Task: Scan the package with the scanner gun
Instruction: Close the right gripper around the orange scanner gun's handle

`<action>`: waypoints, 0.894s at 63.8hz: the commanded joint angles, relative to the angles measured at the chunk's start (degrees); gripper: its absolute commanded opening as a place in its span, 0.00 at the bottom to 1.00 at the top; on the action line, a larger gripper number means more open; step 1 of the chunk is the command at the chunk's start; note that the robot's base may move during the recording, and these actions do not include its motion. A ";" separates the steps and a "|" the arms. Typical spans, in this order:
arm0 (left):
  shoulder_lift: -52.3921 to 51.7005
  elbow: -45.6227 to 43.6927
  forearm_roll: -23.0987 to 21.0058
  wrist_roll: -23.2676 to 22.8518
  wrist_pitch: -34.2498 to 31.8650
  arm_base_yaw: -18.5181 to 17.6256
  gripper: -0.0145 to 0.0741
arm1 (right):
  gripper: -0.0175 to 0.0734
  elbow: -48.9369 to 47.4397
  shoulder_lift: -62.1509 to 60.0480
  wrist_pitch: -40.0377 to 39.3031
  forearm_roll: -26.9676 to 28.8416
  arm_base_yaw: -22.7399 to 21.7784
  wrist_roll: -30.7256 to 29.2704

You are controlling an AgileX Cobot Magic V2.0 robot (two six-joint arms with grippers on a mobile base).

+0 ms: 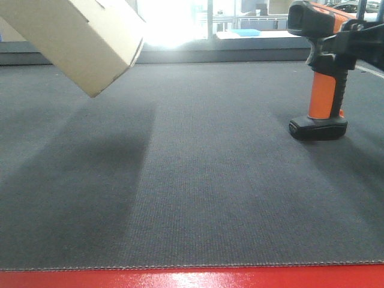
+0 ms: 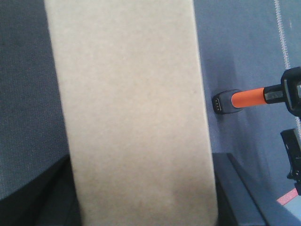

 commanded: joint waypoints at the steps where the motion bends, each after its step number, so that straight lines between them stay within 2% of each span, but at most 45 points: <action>1: -0.78 -0.41 -1.38 0.01 -0.31 0.16 0.04 | 0.81 -1.31 1.75 -2.28 0.33 0.05 2.36; 57: -0.78 -0.32 -0.59 0.01 -0.31 0.16 0.04 | 0.81 -11.45 13.50 -4.19 0.33 0.05 2.49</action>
